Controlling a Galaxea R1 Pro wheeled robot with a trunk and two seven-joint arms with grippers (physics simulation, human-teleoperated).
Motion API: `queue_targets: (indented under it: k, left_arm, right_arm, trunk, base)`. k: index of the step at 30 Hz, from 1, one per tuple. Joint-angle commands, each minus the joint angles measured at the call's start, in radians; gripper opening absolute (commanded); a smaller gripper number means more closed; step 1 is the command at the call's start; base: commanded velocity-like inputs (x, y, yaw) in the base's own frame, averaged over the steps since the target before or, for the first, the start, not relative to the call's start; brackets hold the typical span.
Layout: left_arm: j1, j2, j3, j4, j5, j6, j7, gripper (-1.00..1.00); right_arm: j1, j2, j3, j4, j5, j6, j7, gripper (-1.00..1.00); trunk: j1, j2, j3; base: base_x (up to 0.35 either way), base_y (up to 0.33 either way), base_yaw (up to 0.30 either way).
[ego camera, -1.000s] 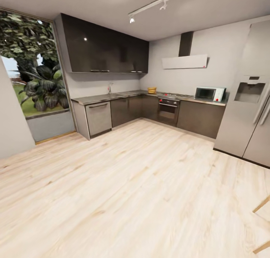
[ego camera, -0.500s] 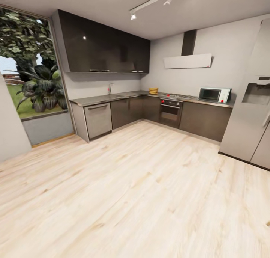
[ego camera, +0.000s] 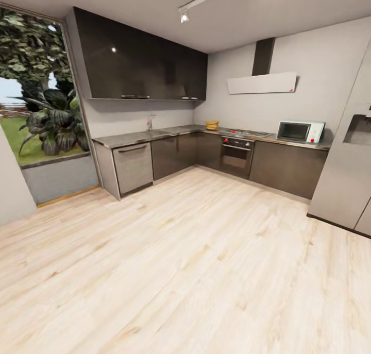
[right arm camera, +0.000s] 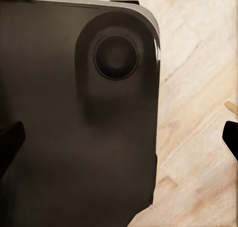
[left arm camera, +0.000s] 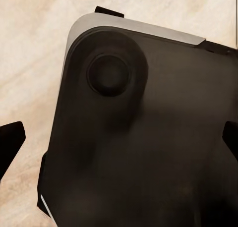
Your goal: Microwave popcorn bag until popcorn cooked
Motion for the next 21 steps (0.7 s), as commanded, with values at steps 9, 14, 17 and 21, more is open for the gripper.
queue_targets:
  k: [9,14,17,21]
  left_arm:
    - [0.000,0.000,0.000,0.000,0.007,-0.001,-0.004,1.00]
    - [0.000,0.000,0.000,0.000,0.007,-0.001,-0.004,1.00]
    - [0.000,0.000,0.000,0.000,0.007,-0.001,-0.004,1.00]
    - [0.000,0.000,0.000,0.000,0.007,-0.001,-0.004,1.00]
  right_arm:
    - [0.000,0.003,0.002,0.001,0.001,-0.004,-0.001,1.00]
    - [0.000,0.003,0.002,0.001,0.000,-0.002,-0.001,1.00]
    - [0.000,0.002,0.002,0.001,0.001,-0.003,-0.001,1.00]
    - [0.000,0.003,0.001,0.001,0.003,-0.006,-0.001,1.00]
  trunk:
    - [0.001,0.000,-0.001]
    - [0.001,0.000,-0.001]
    - [0.001,0.000,-0.001]
    - [0.001,0.000,-0.001]
  base:
    - [0.325,0.000,0.000]
    - [0.325,0.000,0.000]
    - [0.325,0.000,0.000]
    - [0.325,0.000,0.000]
